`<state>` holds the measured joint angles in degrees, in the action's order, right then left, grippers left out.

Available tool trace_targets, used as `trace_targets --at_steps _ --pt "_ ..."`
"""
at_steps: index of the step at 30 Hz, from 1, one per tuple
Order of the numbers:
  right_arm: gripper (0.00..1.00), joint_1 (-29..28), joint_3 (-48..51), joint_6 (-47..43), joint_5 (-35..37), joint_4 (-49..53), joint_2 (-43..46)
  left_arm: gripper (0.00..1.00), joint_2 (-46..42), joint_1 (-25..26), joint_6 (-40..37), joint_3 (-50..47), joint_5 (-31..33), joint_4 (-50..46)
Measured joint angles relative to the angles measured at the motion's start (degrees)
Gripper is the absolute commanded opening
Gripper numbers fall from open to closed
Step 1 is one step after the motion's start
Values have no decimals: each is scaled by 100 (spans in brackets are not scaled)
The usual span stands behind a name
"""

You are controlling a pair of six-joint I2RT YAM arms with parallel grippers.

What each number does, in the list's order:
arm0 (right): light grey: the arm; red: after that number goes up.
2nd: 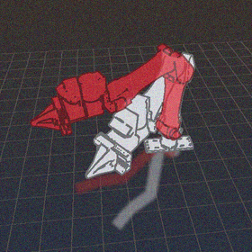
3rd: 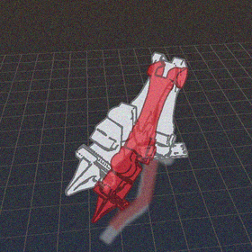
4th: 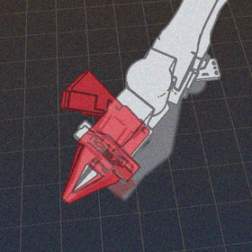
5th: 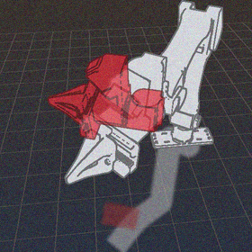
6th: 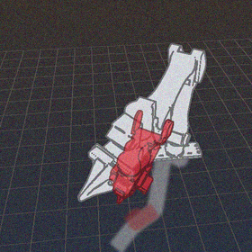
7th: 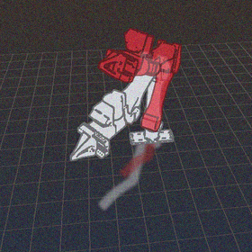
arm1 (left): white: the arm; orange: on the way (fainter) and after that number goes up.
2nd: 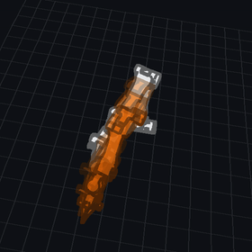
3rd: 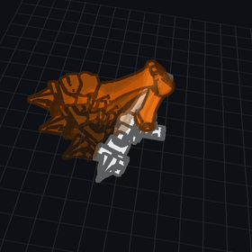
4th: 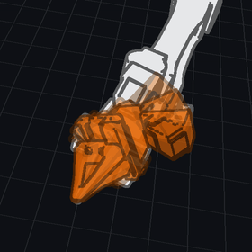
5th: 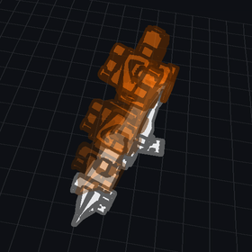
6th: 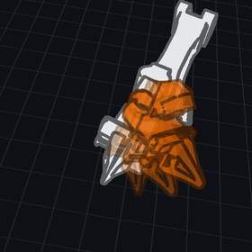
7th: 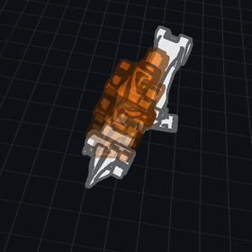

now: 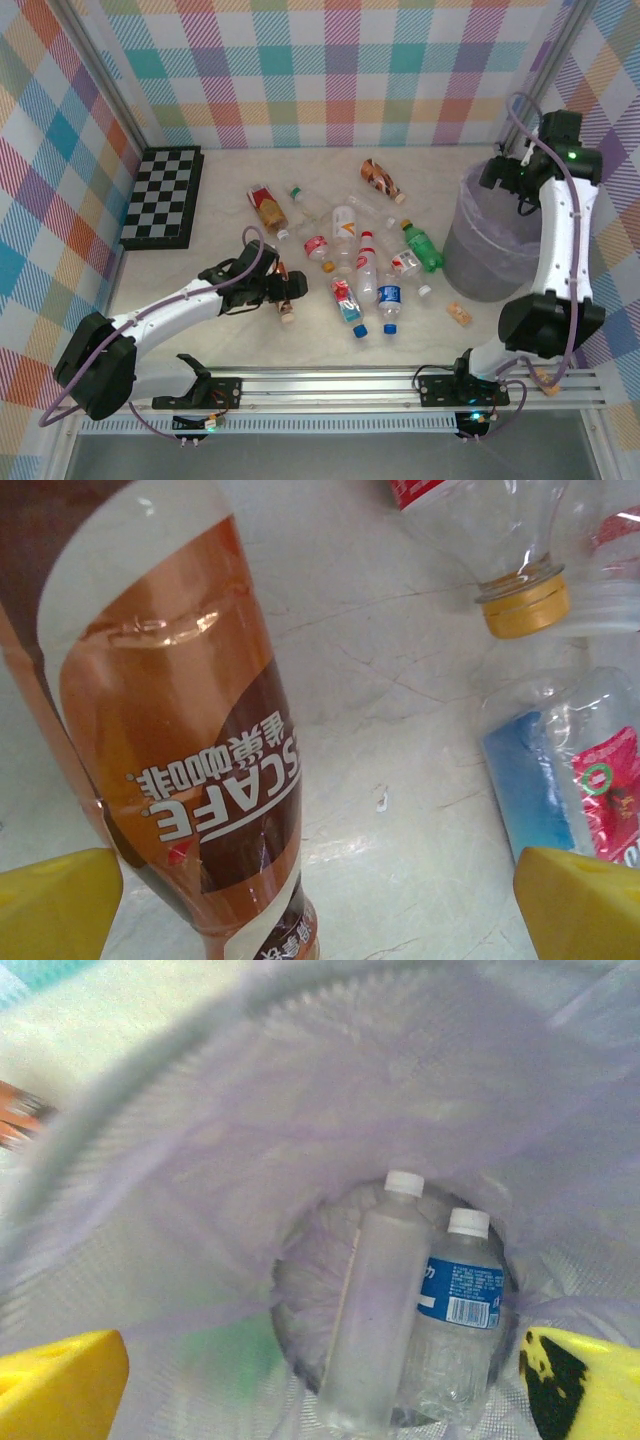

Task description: Put the plastic bottles in the bin

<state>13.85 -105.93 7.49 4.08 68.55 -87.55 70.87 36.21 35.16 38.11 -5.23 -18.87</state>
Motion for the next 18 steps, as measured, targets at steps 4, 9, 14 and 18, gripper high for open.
trace_targets --at_steps 4,9,14,18 --pt "99 9 -57 144 -649 4 579 100 -24 15 197 -118 -17 22" --pt "100 7 245 507 -2044 -334 1145 100 -103 181 597 -256 149 96" --pt "99 -2 774 896 -3552 -1073 1440 100 -79 487 973 -487 391 219" --pt "98 -111 1095 1174 -4520 -1661 1513 95 260 697 1115 -492 448 424"
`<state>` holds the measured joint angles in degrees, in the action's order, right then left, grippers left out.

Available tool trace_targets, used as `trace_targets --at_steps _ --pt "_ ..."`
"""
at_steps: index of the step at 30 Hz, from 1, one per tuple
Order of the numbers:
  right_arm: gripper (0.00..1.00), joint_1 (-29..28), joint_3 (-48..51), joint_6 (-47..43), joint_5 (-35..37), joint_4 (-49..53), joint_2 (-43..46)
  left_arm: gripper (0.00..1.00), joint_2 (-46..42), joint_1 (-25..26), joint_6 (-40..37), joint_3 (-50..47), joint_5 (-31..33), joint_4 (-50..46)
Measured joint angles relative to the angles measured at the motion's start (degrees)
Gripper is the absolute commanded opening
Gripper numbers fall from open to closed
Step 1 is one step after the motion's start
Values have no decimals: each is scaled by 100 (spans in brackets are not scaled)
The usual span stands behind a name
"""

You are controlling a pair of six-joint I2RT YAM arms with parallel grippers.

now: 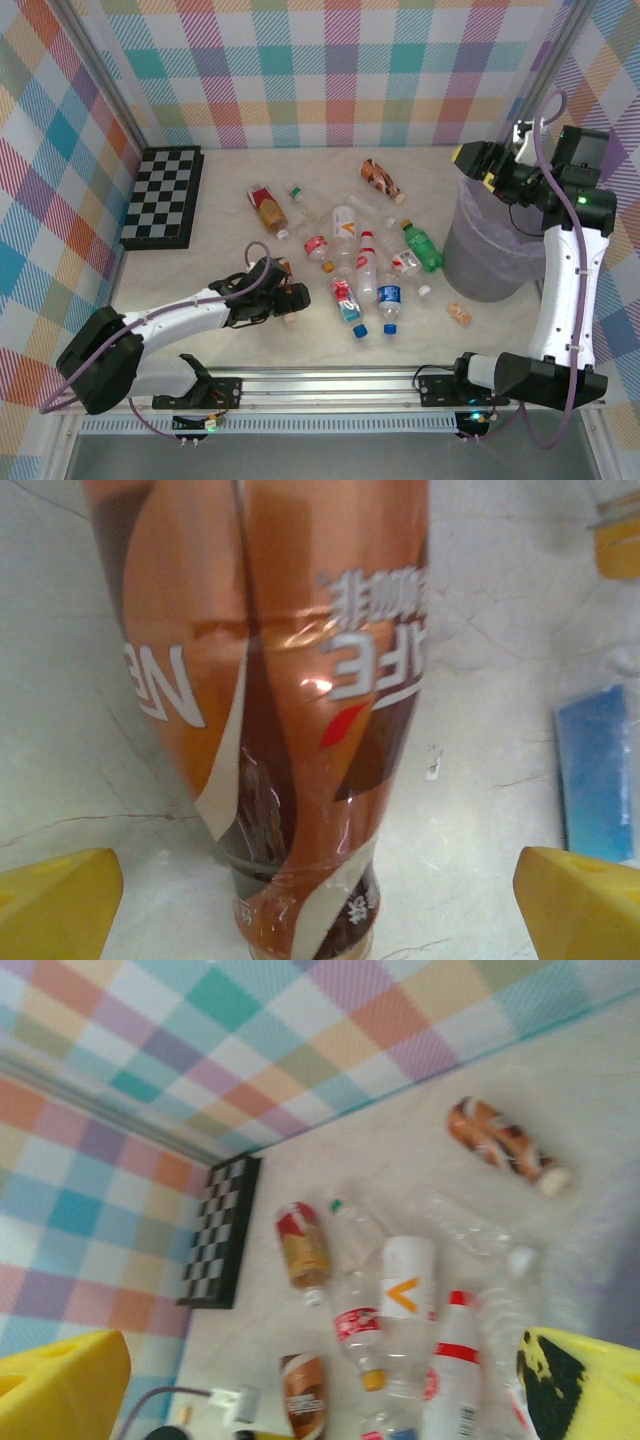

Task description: Put the plastic bottles in the bin

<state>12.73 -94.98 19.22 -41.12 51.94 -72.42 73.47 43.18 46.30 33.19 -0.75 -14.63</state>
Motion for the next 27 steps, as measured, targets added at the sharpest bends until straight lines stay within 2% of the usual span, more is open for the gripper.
trace_targets --at_steps 5,10,14,22,27 --pt "98 -393 15 50 -531 -361 28 81 262 68 127 4 140 37" --pt "98 -595 39 50 -612 -542 103 58 442 68 72 142 323 -240" --pt "98 -608 103 50 -608 -605 109 47 546 68 22 245 413 -476" --pt "98 -645 234 -20 -568 -599 111 40 592 68 -44 332 472 -610" --pt "92 -710 234 -155 -564 -533 129 37 675 68 -116 463 376 -612"
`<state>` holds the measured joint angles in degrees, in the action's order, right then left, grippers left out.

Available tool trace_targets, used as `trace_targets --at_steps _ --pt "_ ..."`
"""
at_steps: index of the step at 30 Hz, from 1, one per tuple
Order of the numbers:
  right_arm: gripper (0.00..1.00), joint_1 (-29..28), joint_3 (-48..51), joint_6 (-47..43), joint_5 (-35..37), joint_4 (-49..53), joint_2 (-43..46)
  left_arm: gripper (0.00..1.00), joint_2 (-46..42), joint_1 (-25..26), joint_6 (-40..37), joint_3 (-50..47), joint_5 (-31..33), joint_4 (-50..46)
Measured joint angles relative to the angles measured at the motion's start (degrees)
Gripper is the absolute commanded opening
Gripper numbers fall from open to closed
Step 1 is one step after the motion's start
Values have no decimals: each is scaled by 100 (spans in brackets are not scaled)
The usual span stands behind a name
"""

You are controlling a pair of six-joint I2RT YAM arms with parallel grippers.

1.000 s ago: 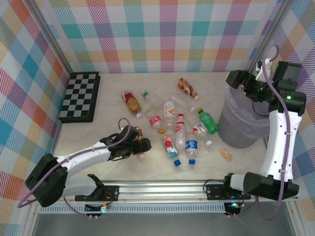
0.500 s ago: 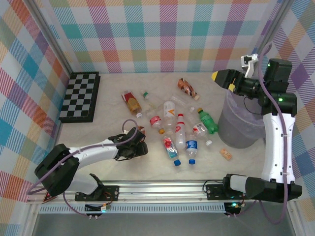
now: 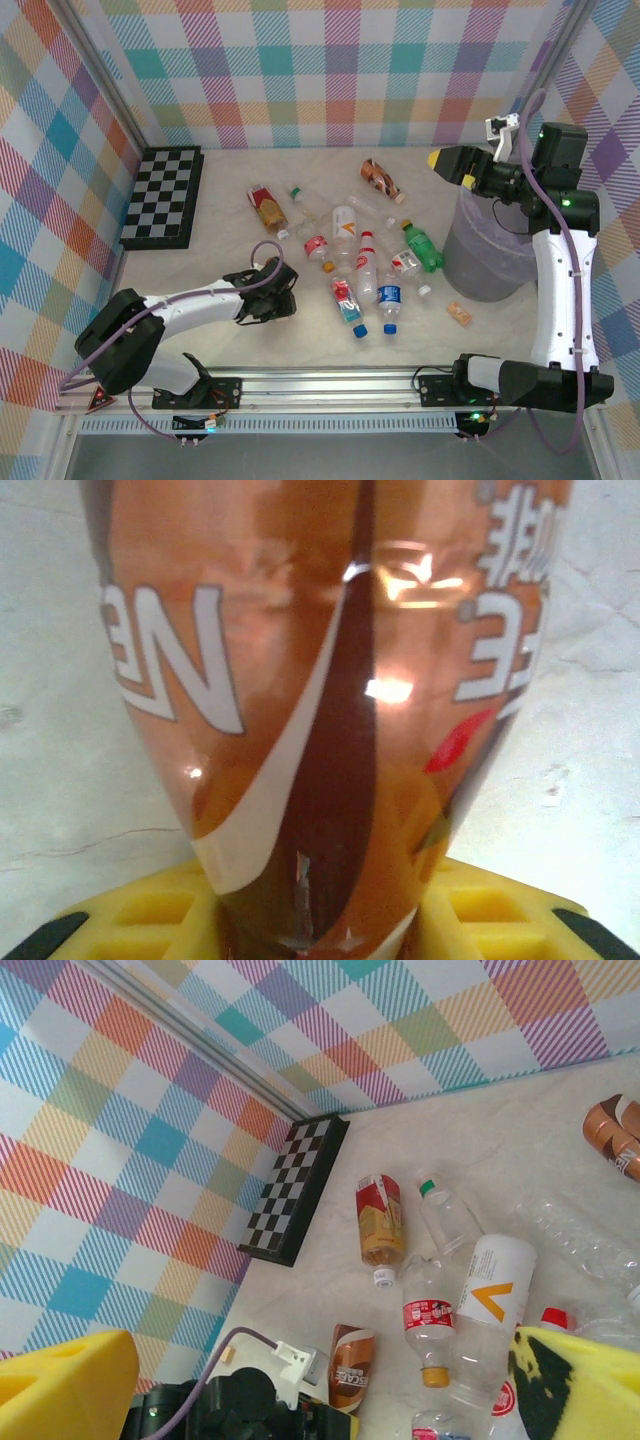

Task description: Put the plastic bottles in the bin

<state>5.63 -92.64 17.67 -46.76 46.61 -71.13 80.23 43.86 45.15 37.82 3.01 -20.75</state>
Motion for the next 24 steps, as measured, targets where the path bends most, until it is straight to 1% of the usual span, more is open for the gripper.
trace_targets --at_steps 6,9,11,15,19,22,24 --pt "87 -374 0 -173 70 192 17 36 59 37 -258 643 -103 -81" --pt "87 -748 0 -208 157 247 -4 35 -92 15 -492 1021 -153 -173" --pt "87 -1102 0 -208 229 240 -79 32 -299 -52 -684 1193 -330 -157" --pt "86 -1818 0 -188 455 188 -446 24 -772 -339 -1038 1410 -916 37" --pt "87 -2341 4 -133 715 13 -988 15 -1067 -612 -1259 1478 -1478 396" --pt "87 -2660 39 -4 761 -240 -1386 14 -1152 -719 -1305 1478 -1923 772" --pt "87 -2852 46 116 669 -468 -1668 12 -1139 -739 -1239 1473 -2295 1187"
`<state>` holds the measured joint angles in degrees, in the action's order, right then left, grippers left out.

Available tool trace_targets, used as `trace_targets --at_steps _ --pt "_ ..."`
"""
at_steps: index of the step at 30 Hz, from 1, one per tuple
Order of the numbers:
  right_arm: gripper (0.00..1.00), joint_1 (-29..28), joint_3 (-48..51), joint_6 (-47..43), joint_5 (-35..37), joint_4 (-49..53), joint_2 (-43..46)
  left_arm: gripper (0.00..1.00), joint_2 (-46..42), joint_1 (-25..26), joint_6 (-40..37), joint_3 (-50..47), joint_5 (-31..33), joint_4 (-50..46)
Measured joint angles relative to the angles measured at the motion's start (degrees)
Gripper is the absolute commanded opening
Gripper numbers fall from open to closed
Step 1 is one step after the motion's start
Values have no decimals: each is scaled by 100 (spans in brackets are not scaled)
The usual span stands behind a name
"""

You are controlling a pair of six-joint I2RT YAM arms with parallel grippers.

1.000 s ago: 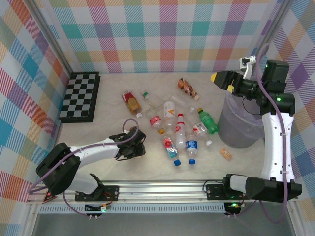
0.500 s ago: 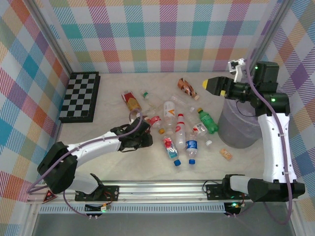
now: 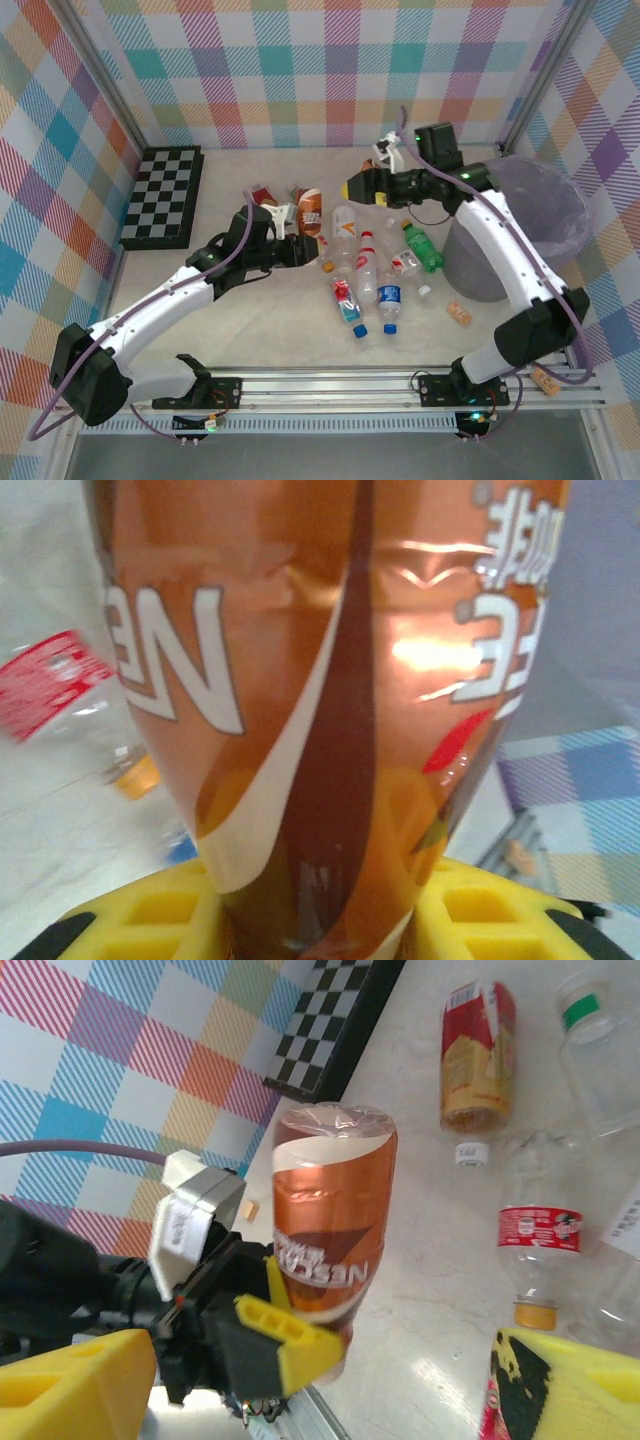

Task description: Put the plastic bottles in the bin

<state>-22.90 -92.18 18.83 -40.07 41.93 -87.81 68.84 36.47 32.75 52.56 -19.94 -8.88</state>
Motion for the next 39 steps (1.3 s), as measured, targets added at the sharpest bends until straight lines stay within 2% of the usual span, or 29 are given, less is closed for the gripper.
trace_targets --at_steps 5,10,12,17,21,23,28,30,31,35,39 --pt "89 -319 0 195 -199 -369 -525 11 68 -4 358 -76 -693 1040" --pt "90 -372 -2 181 -205 -437 -730 10 254 -26 540 -79 -938 1379" --pt "84 -369 -2 216 -291 -564 -765 10 361 -31 557 -79 -1016 1506" --pt "62 -369 0 339 -466 -822 -789 10 527 -31 588 -79 -1093 1683" --pt "57 -319 0 339 -476 -835 -791 13 527 -31 647 -79 -1086 1781" --pt "54 -319 0 326 -466 -841 -791 26 527 -31 667 -79 -1086 1786" --pt "53 -321 -9 323 -404 -831 -791 81 520 -31 649 -79 -1016 1755" --pt "52 -321 -52 321 -337 -772 -813 97 483 -31 599 -79 -935 1650" --pt "52 -319 -101 323 -297 -732 -835 100 448 -31 570 -90 -887 1596" --pt "51 -238 -645 146 31 -343 -1016 100 240 -42 424 -144 -680 1298" --pt "51 22 -1668 -203 811 531 -1156 100 44 -66 328 -249 -459 1025"
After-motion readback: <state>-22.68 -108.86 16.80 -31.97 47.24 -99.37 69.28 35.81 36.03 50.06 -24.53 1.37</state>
